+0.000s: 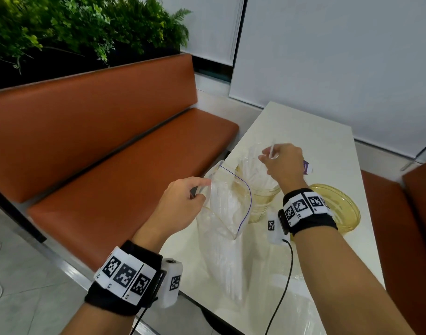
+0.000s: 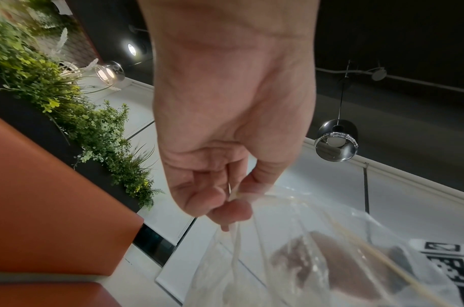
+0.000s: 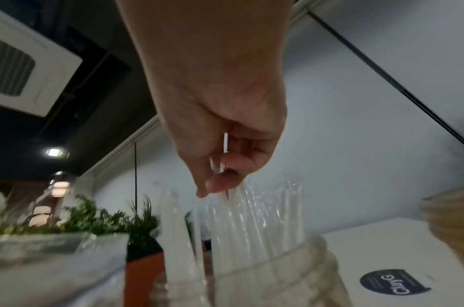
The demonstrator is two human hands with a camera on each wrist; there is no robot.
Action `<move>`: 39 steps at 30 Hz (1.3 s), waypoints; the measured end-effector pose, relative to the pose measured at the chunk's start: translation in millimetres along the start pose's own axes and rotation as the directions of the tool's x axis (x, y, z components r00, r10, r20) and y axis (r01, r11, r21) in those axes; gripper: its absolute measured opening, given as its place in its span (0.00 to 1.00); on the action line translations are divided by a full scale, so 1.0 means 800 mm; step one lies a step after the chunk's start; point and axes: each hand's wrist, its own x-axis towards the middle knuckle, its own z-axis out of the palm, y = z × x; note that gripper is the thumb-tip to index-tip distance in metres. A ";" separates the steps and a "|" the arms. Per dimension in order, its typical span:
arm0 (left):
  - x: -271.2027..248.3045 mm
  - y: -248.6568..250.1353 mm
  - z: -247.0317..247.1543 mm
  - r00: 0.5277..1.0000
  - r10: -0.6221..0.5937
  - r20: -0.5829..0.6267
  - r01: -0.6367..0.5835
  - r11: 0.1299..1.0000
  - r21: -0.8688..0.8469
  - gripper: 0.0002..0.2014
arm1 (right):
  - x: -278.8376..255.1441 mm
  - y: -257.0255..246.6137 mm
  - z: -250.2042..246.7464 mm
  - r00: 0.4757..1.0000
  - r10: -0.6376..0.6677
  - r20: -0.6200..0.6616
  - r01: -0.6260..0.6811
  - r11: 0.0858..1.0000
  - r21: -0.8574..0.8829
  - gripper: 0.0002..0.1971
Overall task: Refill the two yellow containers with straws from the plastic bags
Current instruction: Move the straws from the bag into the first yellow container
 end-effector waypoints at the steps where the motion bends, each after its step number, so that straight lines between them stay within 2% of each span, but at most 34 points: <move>1: -0.001 0.000 0.000 1.000 -0.002 0.003 0.002 1.000 -0.002 0.18 | -0.004 0.003 0.003 0.999 0.000 0.033 0.002 0.998 -0.063 0.12; 3: -0.001 0.000 0.000 1.000 0.002 0.006 -0.002 1.000 -0.003 0.18 | -0.011 0.005 0.003 0.998 -0.030 0.057 0.041 0.978 -0.206 0.21; 6: -0.001 0.002 0.000 1.000 0.007 0.004 -0.007 1.000 0.013 0.18 | -0.020 -0.009 -0.014 0.997 -0.076 -0.014 0.071 0.973 -0.221 0.36; 8: -0.002 0.004 0.001 1.000 0.012 0.002 -0.012 1.000 0.014 0.18 | -0.028 -0.032 -0.031 0.984 -0.132 -0.124 0.106 0.975 -0.198 0.34; 10: -0.002 0.006 0.002 1.000 0.024 -0.005 -0.024 1.000 0.013 0.18 | -0.044 -0.063 -0.041 0.952 -0.242 -0.187 0.212 0.963 -0.165 0.21; 12: -0.003 0.008 0.005 0.999 0.035 -0.013 -0.035 0.999 0.016 0.18 | -0.062 -0.087 -0.032 0.960 -0.267 -0.086 0.257 0.959 -0.117 0.09; 14: -0.004 0.011 0.006 0.998 0.056 -0.009 -0.056 0.997 0.046 0.19 | -0.082 -0.098 -0.010 0.974 -0.173 0.143 0.196 0.966 -0.168 0.08; 16: -0.006 0.013 0.006 0.995 0.100 0.011 -0.101 0.992 0.073 0.22 | -0.099 -0.095 0.014 0.931 0.017 0.366 0.075 0.969 -0.236 0.12; 18: -0.007 0.012 0.006 0.988 0.149 0.036 -0.151 0.986 0.067 0.24 | -0.111 -0.085 0.031 0.860 0.139 0.491 -0.016 0.969 -0.246 0.15; 20: -0.010 0.013 0.005 0.977 0.198 0.083 -0.205 0.975 0.087 0.27 | -0.119 -0.075 0.044 0.840 0.160 0.519 0.018 0.947 -0.321 0.18; 22: -0.013 0.015 0.006 0.961 0.255 0.108 -0.266 0.959 0.102 0.30 | -0.123 -0.071 0.053 0.865 0.124 0.486 0.116 0.894 -0.434 0.20; 24: -0.015 0.016 0.006 0.950 0.297 0.100 -0.306 0.947 0.094 0.30 | -0.126 -0.068 0.060 0.881 0.104 0.461 0.141 0.874 -0.466 0.16; 28: -0.016 0.015 0.006 0.963 0.265 0.042 -0.268 0.960 0.079 0.29 | -0.126 -0.056 0.073 0.861 0.080 0.502 0.153 0.901 -0.407 0.09; 31: -0.014 0.007 0.007 0.982 0.188 -0.028 -0.187 0.982 0.040 0.25 | -0.124 -0.042 0.079 0.858 0.022 0.513 0.127 0.959 -0.253 0.15; 33: -0.011 0.001 0.008 0.990 0.121 -0.070 -0.121 0.993 0.005 0.23 | -0.126 -0.036 0.076 0.868 -0.064 0.492 0.138 0.984 -0.116 0.17; 35: -0.010 -0.002 0.009 0.994 0.070 -0.081 -0.071 0.997 -0.016 0.21 | -0.126 -0.035 0.065 0.873 -0.156 0.462 0.169 0.986 0.014 0.15; 37: -0.010 -0.005 0.011 0.996 0.048 -0.073 -0.050 0.999 -0.022 0.20 | -0.123 -0.042 0.048 0.884 -0.216 0.416 0.193 0.976 0.098 0.12; 39: -0.009 -0.006 0.013 0.997 0.038 -0.065 -0.039 0.999 -0.024 0.21 | -0.119 -0.055 0.026 0.890 -0.277 0.363 0.231 0.959 0.166 0.14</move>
